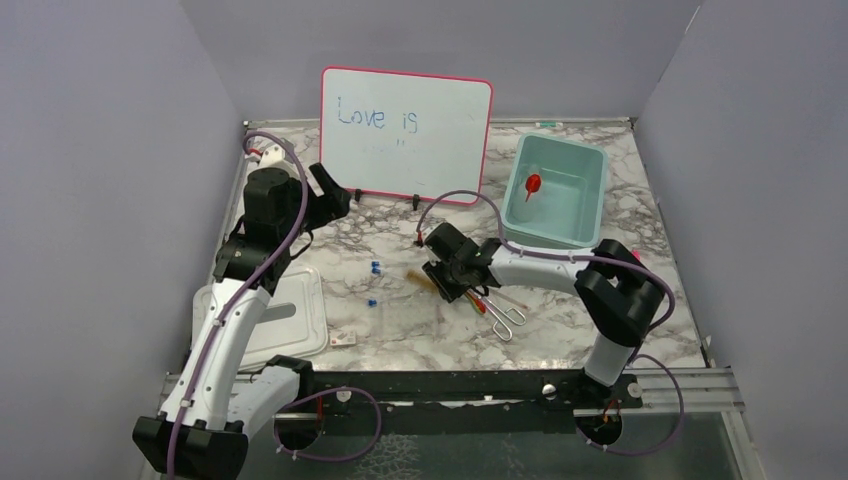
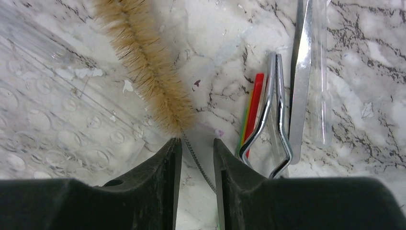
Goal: Organize the chemistry lab equipment
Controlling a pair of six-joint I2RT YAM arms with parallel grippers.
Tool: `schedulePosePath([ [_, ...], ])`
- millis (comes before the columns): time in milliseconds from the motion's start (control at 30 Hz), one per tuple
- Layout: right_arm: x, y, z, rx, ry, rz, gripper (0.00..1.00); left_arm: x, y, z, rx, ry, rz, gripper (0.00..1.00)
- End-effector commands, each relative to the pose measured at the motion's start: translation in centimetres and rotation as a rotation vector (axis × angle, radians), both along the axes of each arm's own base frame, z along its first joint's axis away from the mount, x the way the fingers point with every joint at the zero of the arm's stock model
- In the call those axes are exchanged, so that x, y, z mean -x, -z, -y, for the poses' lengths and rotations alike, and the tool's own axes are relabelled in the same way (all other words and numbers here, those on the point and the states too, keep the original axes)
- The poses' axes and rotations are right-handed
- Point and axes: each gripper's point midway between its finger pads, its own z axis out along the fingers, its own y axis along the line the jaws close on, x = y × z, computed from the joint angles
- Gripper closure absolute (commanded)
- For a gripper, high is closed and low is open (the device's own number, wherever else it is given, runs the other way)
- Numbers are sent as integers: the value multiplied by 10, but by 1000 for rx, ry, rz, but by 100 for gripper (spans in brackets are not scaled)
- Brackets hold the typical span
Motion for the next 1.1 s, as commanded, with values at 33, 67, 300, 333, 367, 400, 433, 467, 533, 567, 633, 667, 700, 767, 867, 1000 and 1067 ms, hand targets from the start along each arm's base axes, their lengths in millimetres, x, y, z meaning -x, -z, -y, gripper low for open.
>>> schedulePosePath([
  [33,-9,6,-8,13,-29,38,68,-9,-10,-10,-34,-45,29,20],
  [67,-10,7,-8,13,-33,37,70,-10,-10,-10,-37,-46,27,20],
  [300,-16,-10,-26,-49,-56,54,98,-14,-11,-13,-56,-55,33,20],
  [333,-19,-20,-31,-69,-55,67,99,-15,-13,-14,-58,-57,37,20],
  [367,-23,-30,-34,-90,-45,82,99,-16,-15,-14,-60,-59,46,20],
  [400,-26,-43,-39,-119,-38,101,99,-16,-16,-14,-62,-60,50,20],
  [433,-29,-56,-44,-150,-34,123,99,-17,-17,-15,-64,-63,55,20],
  [467,-32,-70,-47,-181,-25,145,99,-18,-19,-15,-65,-66,61,20],
  [533,-37,-100,-53,-243,-14,190,99,-19,-21,-15,-68,-65,71,20],
  [567,-40,-115,-55,-274,-5,215,99,-20,-22,-15,-69,-66,74,20],
  [633,-46,-144,-57,-332,22,268,100,-22,-22,-15,-69,-64,80,20],
  [667,-50,-159,-55,-357,41,299,100,-22,-22,-15,-69,-64,82,20],
  [700,-54,-173,-53,-378,64,324,99,-23,-22,-15,-70,-63,84,20],
  [767,-67,-202,-44,-417,119,378,99,-25,-24,-14,-69,-62,92,20],
  [867,-88,-241,-21,-443,231,455,99,-27,-25,-13,-67,-57,99,19],
  [1000,-121,-279,26,-419,380,549,99,-30,-28,-9,-49,-43,111,19],
  [1067,-136,-286,59,-394,465,558,99,-32,-28,-5,-39,-30,117,19],
])
